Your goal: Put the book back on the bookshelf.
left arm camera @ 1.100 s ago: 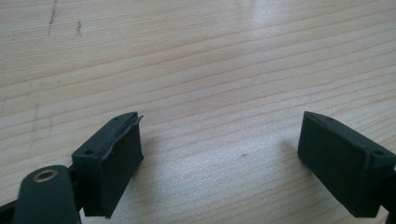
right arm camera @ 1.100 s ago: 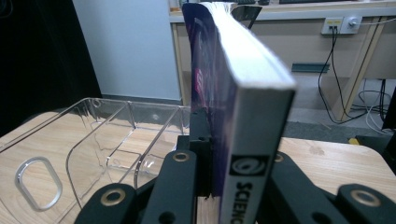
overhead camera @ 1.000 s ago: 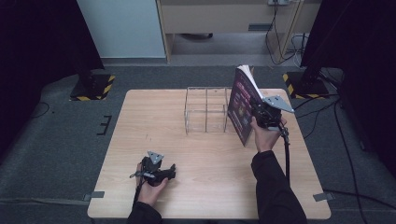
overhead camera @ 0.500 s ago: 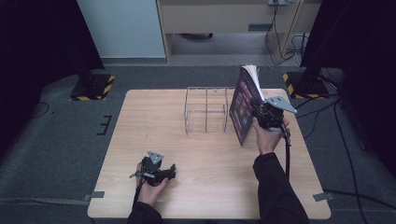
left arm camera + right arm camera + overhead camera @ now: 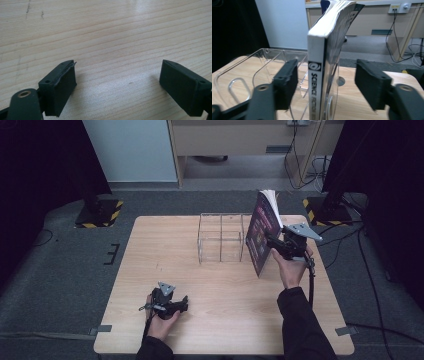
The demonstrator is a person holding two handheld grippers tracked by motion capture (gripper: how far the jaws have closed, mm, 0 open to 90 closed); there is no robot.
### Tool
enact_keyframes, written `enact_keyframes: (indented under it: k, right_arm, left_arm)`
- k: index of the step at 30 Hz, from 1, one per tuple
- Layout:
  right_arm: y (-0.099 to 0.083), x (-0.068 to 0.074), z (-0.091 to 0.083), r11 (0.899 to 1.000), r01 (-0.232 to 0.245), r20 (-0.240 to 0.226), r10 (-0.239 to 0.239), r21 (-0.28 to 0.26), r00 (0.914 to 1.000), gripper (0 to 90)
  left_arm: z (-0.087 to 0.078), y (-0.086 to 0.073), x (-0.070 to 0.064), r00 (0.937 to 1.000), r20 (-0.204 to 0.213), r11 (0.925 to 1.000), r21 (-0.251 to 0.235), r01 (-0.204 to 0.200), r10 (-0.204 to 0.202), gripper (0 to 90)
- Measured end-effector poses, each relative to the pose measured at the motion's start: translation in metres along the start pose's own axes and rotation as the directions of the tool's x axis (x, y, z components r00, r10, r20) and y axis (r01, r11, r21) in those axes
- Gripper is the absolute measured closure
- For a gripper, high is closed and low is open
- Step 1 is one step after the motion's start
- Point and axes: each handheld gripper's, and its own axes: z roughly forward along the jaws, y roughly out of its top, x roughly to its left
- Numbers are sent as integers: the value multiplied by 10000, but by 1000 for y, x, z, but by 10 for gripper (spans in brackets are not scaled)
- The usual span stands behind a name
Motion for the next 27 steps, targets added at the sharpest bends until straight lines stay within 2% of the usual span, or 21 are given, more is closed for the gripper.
enact_keyframes:
  k: [6, 14, 16, 21, 27]
  right_arm:
    - [-4, -3, -8, 9999, -95, -372, 99, 90, 9993, 227]
    - [-21, -7, -23, 9967, 329, -809, -269, 737, 9964, 163]
    - [-28, -10, -27, 9940, 523, -857, -440, 962, 9953, 153]
    - [-51, -22, -38, 9890, 626, -1104, -479, 1339, 9927, 138]
    - [-85, -36, -48, 9739, 778, -1140, -543, 2134, 9920, 129]
  left_arm:
    - [0, 0, 0, 10000, -1, 10000, -2, -1, 1, 128]
    - [0, 0, 0, 10000, -2, 10000, -3, 2, -2, 128]
    - [0, 0, 0, 10000, -1, 10000, -1, 3, -3, 128]
    - [0, 0, 0, 10000, 5, 10000, 6, -11, 11, 125]
    - [0, 0, 0, 10000, 34, 10000, 21, -34, 34, 116]
